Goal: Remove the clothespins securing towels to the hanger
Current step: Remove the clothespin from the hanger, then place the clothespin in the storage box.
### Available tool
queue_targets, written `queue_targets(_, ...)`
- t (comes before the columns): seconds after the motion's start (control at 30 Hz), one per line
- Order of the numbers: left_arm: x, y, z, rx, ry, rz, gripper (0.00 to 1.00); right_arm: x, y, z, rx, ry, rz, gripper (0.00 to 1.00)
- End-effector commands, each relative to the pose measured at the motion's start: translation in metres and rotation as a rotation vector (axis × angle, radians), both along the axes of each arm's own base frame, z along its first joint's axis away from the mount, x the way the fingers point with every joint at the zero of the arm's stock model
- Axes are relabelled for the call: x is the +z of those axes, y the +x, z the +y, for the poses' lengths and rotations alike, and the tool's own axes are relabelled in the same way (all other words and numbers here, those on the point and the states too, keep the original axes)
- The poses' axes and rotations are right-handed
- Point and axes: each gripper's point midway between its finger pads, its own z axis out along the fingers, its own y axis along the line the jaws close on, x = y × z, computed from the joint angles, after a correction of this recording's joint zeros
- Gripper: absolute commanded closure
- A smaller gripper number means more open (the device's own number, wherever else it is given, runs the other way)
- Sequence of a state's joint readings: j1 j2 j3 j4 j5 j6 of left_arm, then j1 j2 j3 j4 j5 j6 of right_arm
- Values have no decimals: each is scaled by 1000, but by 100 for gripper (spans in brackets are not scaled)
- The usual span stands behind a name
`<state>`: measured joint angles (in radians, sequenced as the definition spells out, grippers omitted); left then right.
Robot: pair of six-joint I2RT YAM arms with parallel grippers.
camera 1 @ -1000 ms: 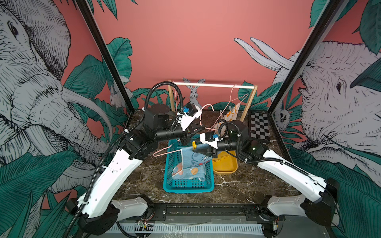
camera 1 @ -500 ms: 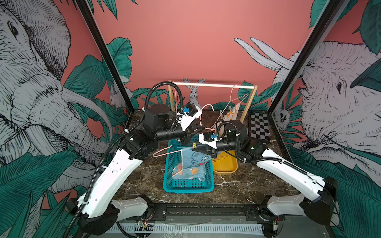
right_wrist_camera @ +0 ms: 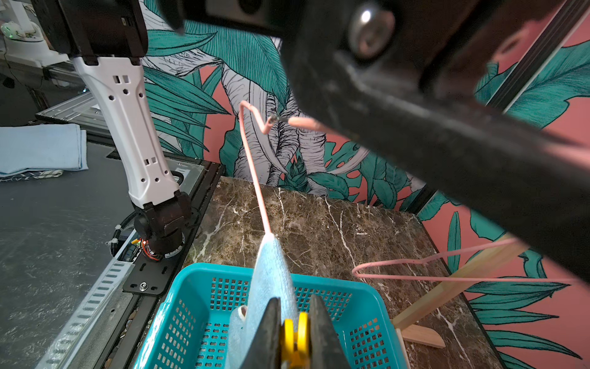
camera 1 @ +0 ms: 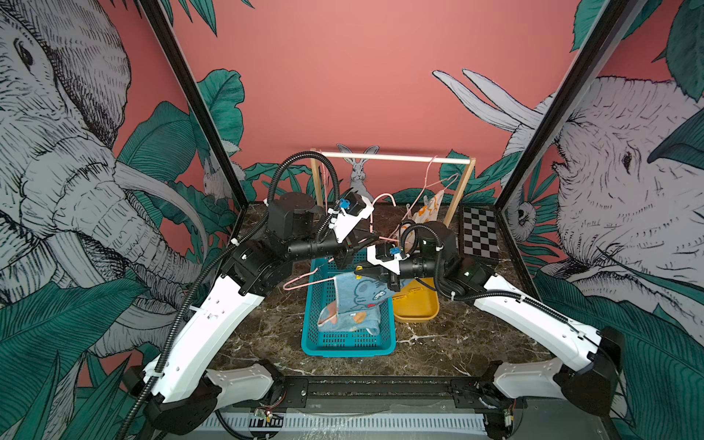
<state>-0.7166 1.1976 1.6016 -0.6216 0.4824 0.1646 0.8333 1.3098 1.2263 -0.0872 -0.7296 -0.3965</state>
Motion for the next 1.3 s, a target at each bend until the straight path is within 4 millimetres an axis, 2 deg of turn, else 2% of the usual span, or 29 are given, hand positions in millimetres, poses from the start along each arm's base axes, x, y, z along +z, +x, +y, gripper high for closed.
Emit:
queue_targets(0.0, 13, -2, 1, -6, -39, -35, 100, 16, -2, 1, 2, 36, -45, 87)
queue_targets(0.23, 9, 1, 1, 13, -27, -31, 100, 26, 2, -1, -30, 71, -53, 86)
queue_targets(0.67, 4, 10, 6, 66, 1, -37, 100, 42, -4, -11, -55, 131, -79, 86)
queue_targets(0.9, 1, 14, 14, 111, 33, -57, 100, 41, -1, -25, -133, 146, -91, 86)
queue_targets(1.27, 12, 11, 26, 150, 33, -103, 100, 31, 5, -52, -283, 130, -81, 85)
